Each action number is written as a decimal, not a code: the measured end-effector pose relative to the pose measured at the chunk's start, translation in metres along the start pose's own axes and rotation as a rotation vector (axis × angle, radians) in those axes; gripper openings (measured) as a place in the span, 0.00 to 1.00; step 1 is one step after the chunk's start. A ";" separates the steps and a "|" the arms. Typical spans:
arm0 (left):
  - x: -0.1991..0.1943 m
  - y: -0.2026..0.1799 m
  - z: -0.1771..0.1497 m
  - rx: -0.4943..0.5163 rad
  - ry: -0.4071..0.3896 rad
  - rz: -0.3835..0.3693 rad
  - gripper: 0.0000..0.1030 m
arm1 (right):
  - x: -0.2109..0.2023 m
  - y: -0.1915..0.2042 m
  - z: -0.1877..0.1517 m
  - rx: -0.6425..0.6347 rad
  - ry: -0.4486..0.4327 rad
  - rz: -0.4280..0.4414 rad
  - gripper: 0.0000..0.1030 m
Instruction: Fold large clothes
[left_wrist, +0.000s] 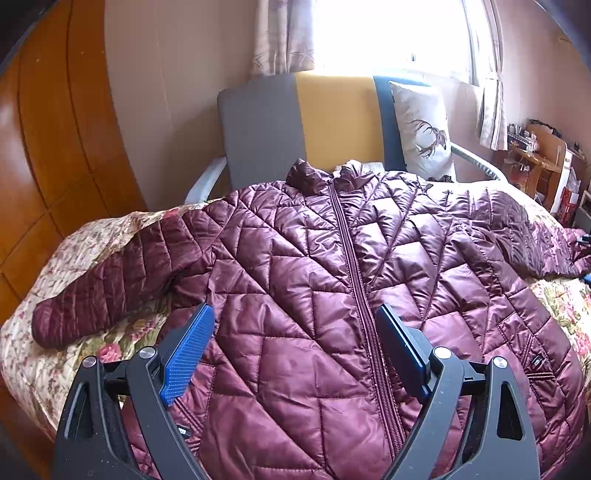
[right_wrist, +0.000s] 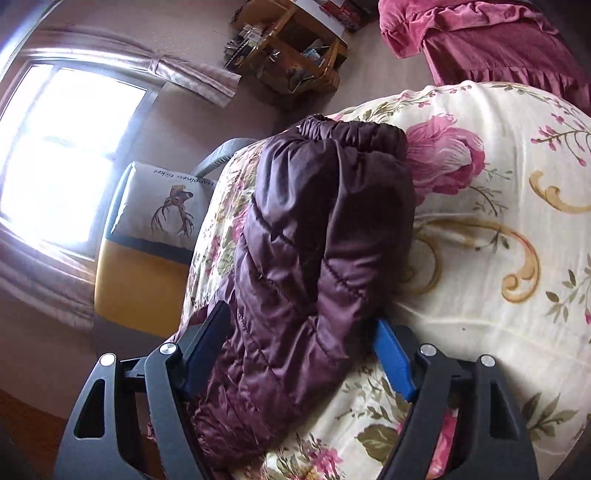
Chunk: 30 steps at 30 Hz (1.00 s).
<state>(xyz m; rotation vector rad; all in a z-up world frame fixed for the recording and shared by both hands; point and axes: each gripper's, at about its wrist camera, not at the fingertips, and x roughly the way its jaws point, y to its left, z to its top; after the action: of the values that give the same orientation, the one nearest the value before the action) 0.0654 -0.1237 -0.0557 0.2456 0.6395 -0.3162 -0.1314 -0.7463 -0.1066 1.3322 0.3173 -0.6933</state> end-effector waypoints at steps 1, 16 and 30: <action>0.001 -0.001 0.000 0.002 0.003 0.003 0.85 | 0.003 0.001 0.002 0.008 -0.002 -0.005 0.72; 0.026 0.010 -0.010 -0.043 0.083 -0.029 0.85 | -0.015 0.091 0.000 -0.272 -0.013 0.063 0.07; 0.036 0.061 -0.015 -0.141 0.100 -0.014 0.85 | 0.003 0.341 -0.264 -1.016 0.256 0.329 0.07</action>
<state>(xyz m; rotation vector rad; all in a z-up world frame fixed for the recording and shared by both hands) 0.1064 -0.0705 -0.0822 0.1230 0.7595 -0.2718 0.1291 -0.4677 0.0951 0.4639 0.5466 -0.0254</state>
